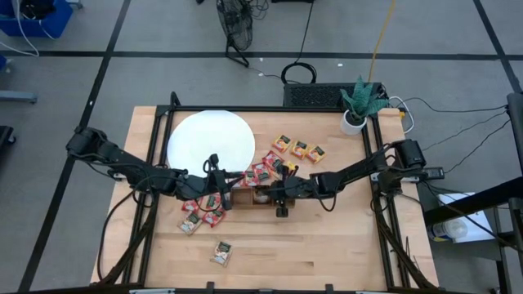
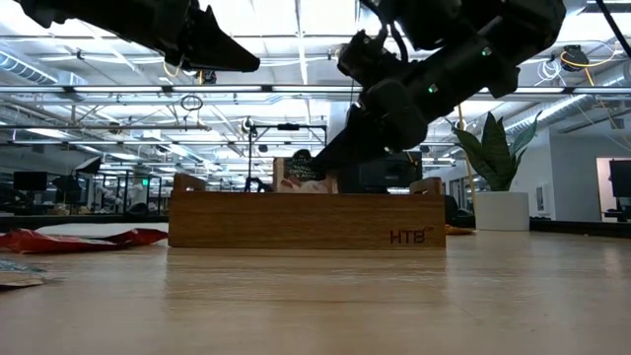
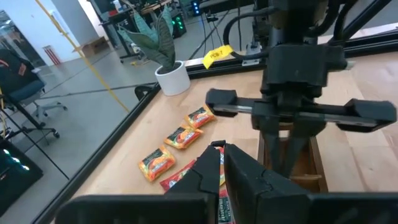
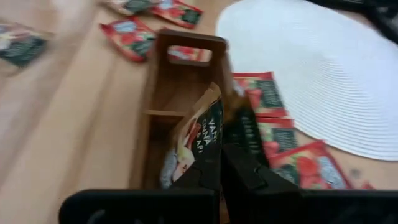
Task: Pick & Place Tea
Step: Put the bottom left brown tea bag into the middle section of the wooden organizer, then put the top brown tea bag into the middle section of the wooden organizer
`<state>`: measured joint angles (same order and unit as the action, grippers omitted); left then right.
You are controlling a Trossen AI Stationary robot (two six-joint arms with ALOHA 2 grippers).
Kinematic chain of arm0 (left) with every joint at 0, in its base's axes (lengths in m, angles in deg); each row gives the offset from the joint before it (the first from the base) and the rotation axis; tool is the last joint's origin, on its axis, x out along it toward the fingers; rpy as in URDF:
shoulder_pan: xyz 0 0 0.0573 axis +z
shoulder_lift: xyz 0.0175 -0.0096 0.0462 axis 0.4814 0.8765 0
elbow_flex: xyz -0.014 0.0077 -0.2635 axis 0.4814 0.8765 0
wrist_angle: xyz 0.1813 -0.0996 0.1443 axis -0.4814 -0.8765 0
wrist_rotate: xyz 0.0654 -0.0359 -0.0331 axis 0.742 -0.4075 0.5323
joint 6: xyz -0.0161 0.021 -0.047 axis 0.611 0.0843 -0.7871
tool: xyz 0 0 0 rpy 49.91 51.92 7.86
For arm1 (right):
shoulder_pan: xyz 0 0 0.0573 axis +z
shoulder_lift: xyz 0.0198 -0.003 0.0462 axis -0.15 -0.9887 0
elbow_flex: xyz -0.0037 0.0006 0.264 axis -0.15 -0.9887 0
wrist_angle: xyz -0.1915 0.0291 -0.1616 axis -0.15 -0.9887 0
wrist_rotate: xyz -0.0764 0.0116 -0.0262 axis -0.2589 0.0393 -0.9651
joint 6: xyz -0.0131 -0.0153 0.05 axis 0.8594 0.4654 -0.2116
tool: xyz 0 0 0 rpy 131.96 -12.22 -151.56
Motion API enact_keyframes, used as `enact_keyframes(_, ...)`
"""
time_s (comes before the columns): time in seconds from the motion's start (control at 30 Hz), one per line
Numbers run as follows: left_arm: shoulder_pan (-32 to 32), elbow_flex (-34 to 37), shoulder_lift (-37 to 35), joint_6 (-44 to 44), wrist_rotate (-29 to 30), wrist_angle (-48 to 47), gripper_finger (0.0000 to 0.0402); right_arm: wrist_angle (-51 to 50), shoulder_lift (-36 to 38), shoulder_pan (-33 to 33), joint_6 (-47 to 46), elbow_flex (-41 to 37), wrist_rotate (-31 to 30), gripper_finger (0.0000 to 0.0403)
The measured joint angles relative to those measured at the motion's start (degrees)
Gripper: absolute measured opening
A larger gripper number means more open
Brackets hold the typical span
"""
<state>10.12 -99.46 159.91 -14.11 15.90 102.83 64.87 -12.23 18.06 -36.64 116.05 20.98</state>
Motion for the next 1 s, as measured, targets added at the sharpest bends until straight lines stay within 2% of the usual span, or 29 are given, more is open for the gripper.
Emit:
enact_keyframes(0.17, 0.00, 0.00, 0.00, 0.01, 0.00, -0.02, 0.0030, 0.08, 0.00, 0.41, 1.45, 0.00, -2.90, 0.0000)
enact_keyframes(0.47, 0.00, -0.02, 0.00, -0.15, 0.00, -0.04, 0.0030, 0.14, 0.00, 0.44, 1.78, 0.00, -2.87, 0.0013)
enact_keyframes(0.9, -0.01, -0.07, 0.00, -1.49, -0.02, -0.08, 0.0031, 3.12, 2.17, 0.53, 5.58, -0.02, -2.83, 0.0166)
enact_keyframes(1.0, -0.71, -0.46, -0.13, -1.43, -3.59, -2.95, 0.0031, 3.09, 4.05, 1.04, 6.99, -0.07, -2.84, 0.0187)
